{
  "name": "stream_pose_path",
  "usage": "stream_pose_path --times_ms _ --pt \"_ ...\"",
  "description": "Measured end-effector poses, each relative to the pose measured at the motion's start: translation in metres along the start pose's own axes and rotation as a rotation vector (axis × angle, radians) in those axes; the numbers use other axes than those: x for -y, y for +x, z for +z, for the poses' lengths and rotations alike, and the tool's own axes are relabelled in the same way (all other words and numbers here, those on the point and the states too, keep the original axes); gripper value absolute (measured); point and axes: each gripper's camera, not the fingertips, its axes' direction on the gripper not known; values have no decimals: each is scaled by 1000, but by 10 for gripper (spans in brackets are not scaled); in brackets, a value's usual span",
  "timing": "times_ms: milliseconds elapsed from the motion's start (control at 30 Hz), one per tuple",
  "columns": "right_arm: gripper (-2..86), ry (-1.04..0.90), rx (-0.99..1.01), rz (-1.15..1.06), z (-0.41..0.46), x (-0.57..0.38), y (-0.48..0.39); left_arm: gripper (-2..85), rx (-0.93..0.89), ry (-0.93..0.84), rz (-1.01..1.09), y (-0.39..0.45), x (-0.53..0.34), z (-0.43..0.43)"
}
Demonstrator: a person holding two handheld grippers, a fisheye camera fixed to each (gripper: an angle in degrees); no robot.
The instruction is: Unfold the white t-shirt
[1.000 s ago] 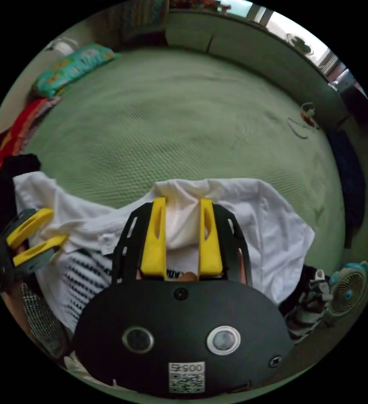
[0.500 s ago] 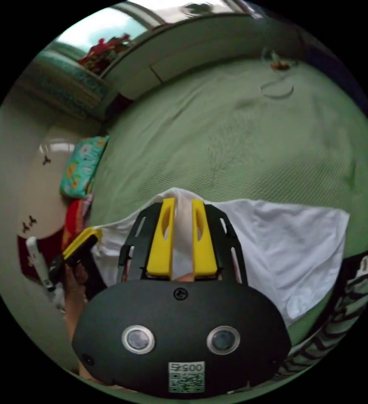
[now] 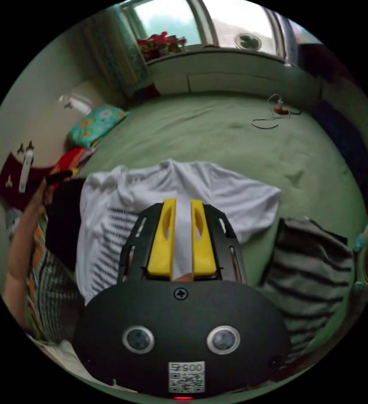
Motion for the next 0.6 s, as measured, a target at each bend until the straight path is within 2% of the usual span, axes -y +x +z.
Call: stream_pose_path --times_ms 133,233,400,600 --pt "64 9 -58 -160 -70 -103 -40 107 -23 -27 170 27 -105 -25" --pt "83 -36 -94 -199 -108 -185 -59 106 -20 -78 253 43 -193 -36" --pt "90 -65 -126 -140 -152 -303 -79 101 -65 -151 262 53 -308 -50" --pt "90 -101 3 -184 -185 -393 -116 91 -90 -140 269 59 -393 -82"
